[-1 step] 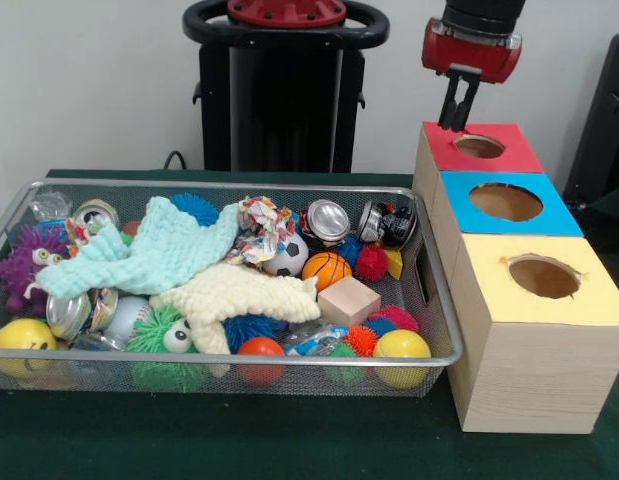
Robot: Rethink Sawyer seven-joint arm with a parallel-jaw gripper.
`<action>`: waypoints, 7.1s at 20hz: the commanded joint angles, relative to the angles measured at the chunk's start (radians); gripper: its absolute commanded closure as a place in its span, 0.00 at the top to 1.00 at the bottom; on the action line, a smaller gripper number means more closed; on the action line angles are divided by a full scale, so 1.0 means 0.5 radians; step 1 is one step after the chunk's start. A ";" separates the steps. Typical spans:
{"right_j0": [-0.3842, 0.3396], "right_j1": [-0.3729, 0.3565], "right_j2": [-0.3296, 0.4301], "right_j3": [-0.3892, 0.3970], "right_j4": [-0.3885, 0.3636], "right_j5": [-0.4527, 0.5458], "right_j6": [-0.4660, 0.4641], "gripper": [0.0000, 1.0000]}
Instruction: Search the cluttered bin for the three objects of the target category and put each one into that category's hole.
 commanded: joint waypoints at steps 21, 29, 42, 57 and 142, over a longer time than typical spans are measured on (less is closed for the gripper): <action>-0.194 0.130 0.156 -0.479 -0.117 0.288 0.188 1.00; -0.390 0.267 0.315 -0.641 -0.135 0.309 0.041 1.00; -0.584 0.317 0.473 -0.739 -0.256 0.292 -0.029 1.00; -0.830 0.291 0.662 -0.612 -0.490 0.200 -0.137 1.00; -2.031 0.298 1.588 -0.807 -1.416 0.668 -0.548 1.00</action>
